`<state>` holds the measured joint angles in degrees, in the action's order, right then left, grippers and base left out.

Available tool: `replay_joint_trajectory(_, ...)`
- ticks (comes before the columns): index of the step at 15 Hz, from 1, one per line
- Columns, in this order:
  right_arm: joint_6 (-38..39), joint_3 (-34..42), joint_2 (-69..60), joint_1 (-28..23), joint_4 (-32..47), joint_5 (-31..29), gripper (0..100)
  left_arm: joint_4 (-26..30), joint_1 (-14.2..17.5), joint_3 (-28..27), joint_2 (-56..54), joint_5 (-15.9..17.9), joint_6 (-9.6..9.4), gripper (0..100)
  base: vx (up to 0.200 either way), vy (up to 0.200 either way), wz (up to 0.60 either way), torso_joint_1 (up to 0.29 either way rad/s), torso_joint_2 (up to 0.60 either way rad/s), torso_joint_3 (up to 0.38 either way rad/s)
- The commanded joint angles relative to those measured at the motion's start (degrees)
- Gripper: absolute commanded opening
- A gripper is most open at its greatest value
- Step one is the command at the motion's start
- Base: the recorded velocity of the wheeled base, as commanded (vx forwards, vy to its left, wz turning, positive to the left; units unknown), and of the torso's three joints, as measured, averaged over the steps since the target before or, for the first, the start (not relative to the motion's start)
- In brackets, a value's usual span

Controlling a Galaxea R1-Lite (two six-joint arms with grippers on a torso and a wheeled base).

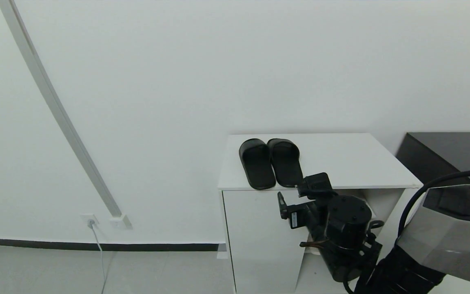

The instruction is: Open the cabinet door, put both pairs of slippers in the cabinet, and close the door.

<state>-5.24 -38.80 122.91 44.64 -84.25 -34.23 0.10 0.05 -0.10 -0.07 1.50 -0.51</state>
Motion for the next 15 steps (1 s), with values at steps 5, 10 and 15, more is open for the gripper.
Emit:
replay_joint_trajectory(5, 6.8, -17.8, -3.6, -0.1, 25.1, 0.9, 100, 0.0, 0.0, 0.0, 0.1, 0.0, 0.07, 0, 0.0, 0.0, 0.0, 0.0, 0.0, 0.0)
replay_joint_trajectory(10, 16.2, -33.9, -6.5, -0.1, 51.4, 1.6, 100, 0.0, 0.0, 0.0, 0.1, 0.0, 0.07, 0, 0.0, 0.0, 0.0, 0.0, 0.0, 0.0)
replay_joint_trajectory(15, 19.0, -35.1, -6.1, 0.4, 57.0, 2.5, 100, 0.0, 0.0, 0.0, 0.1, 0.0, -0.02, 0, 0.12, 0.0, 0.0, 0.001, 0.0, 0.0)
